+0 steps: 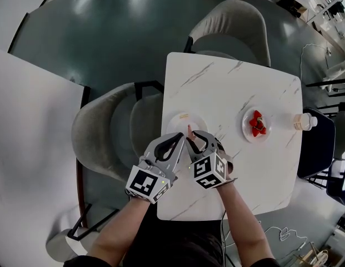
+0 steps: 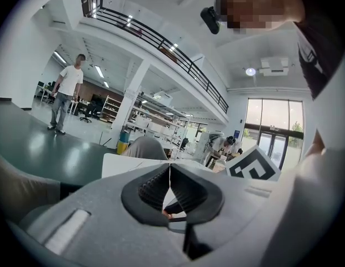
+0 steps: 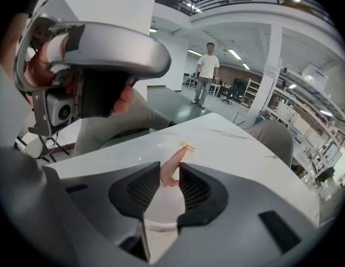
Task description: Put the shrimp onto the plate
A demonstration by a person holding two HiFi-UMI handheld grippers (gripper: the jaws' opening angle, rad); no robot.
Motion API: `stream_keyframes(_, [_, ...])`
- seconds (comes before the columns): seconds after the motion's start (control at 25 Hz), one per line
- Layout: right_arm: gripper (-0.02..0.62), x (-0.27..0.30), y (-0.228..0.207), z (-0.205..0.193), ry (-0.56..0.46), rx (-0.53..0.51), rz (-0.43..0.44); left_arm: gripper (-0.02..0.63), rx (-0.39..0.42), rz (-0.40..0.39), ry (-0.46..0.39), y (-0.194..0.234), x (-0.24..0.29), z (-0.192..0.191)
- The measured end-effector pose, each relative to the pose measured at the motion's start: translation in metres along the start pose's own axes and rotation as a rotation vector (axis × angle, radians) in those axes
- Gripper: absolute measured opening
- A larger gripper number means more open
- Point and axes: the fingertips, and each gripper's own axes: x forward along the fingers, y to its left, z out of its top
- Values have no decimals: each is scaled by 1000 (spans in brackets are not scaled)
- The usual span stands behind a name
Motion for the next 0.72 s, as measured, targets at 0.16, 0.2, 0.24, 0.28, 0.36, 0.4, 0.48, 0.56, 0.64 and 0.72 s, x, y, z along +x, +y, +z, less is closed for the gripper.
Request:
stream_keyframes(0.16, [107,9,1,-7,62,-52,11,8,3,3,4,3,2,-1])
stream_keyframes(0.2, [107,10,2,-8,74,-64,15,8,3,5,5,3,2,-1])
stream_keyframes(0.24, [107,12,2,-9,84,-73,19,8,2,7,5,4,2,-1])
stream_keyframes(0.28, [107,13,3,-10,94,-80,22,8,2,8,5,5,2,-2])
stream_keyframes(0.36, [109,17,4,-11,114,-90,28,9,6,12,7,6,2,-2])
stream_keyframes(0.4, [109,18,5,-12,121,-93,30,9,8,15,10,7,2,-2])
stream_keyframes(0.48, [109,19,5,-13,130,-97,37,8,9,18,14,9,2,-3])
stream_keyframes(0.56, [109,19,5,-12,131,-96,45,8,8,18,17,9,3,-3])
stream_keyframes(0.64, [121,19,5,-11,132,-91,54,8,8,17,22,10,3,-4])
stream_keyframes(0.72, [124,18,4,-10,132,-89,58,8,7,17,26,10,4,-4])
